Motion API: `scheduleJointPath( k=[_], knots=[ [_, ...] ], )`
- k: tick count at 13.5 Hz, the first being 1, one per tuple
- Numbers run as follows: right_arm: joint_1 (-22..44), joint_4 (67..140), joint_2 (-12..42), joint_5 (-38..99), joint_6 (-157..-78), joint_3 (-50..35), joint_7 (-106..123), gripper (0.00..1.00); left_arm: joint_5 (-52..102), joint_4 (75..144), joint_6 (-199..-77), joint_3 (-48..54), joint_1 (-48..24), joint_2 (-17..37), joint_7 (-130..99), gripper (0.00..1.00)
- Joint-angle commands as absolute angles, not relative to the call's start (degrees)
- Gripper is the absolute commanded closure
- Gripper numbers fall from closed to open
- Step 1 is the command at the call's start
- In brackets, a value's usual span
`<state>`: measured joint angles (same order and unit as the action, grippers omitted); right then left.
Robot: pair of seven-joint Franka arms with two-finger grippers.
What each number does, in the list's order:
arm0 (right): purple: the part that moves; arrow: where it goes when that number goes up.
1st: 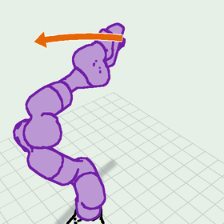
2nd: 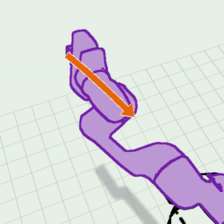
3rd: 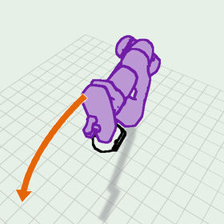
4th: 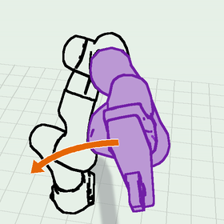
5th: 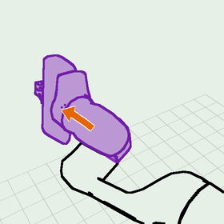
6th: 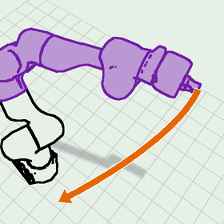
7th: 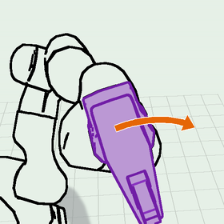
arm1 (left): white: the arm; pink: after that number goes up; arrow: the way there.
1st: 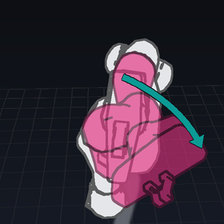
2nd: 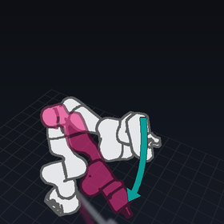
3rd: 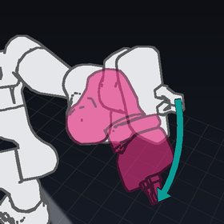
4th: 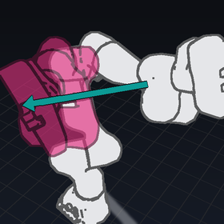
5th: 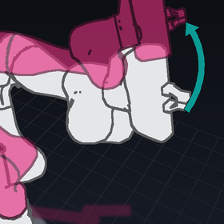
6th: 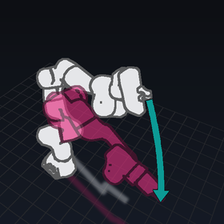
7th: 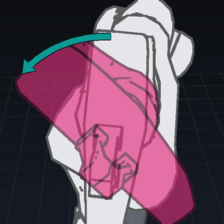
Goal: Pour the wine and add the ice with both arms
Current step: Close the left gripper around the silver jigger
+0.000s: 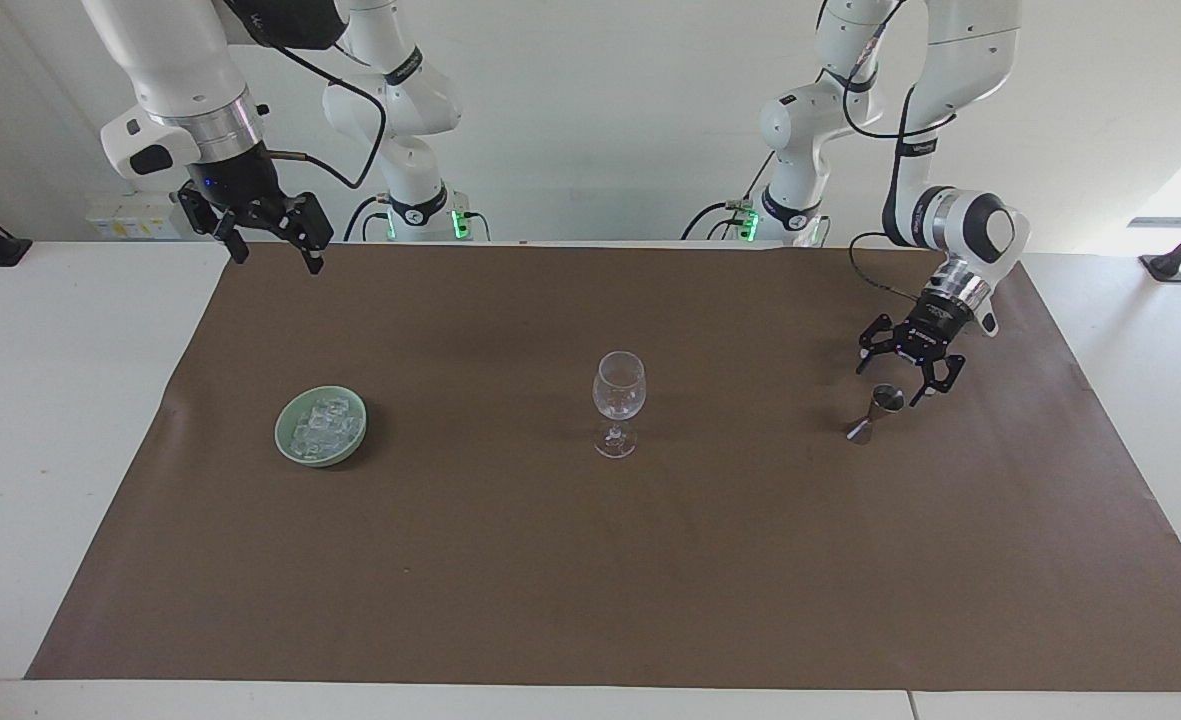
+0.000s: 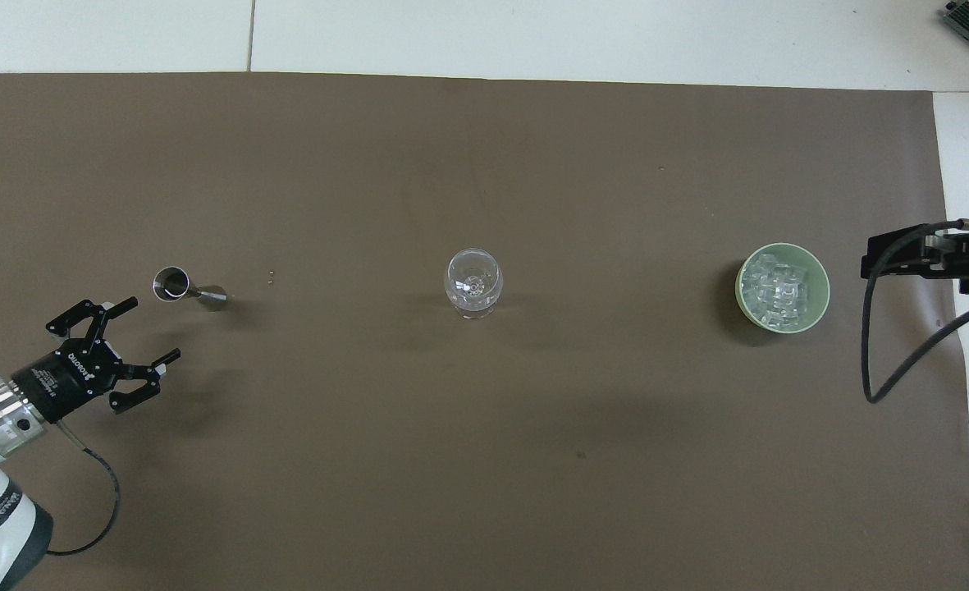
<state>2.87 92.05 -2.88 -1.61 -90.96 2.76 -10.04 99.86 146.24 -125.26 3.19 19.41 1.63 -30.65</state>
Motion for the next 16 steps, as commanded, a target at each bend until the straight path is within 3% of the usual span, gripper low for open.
scheduleJointPath(
  k=[1, 6, 12, 14, 16],
  knots=[
    [2.99, 93.16, -3.96, -1.85, -90.62, 2.99, -8.53, 0.0, 105.27, 146.6, -126.56, 2.9, 16.27, 2.55, -28.22, 0.0],
    [2.99, 93.16, -3.96, -1.85, -90.62, 2.99, -8.53, 0.0, 116.53, 146.34, -128.06, 2.9, 12.05, 4.04, -25.4, 0.0],
    [2.99, 93.16, -3.96, -1.85, -90.62, 2.99, -8.53, 0.0, 120.84, 145.99, -128.67, 2.9, 11.95, 5.8, -23.56, 0.0],
    [2.99, 93.16, -3.96, -1.85, -90.62, 2.99, -8.53, 0.0, 121.73, 145.9, -128.32, 2.9, 11.95, 5.8, -23.03, 0.14],
    [2.99, 93.25, -3.96, -1.85, -90.62, 2.99, -8.53, 0.0, 122.34, 145.9, -128.15, 2.9, 11.95, 5.8, -23.03, 0.2]
  ],
)
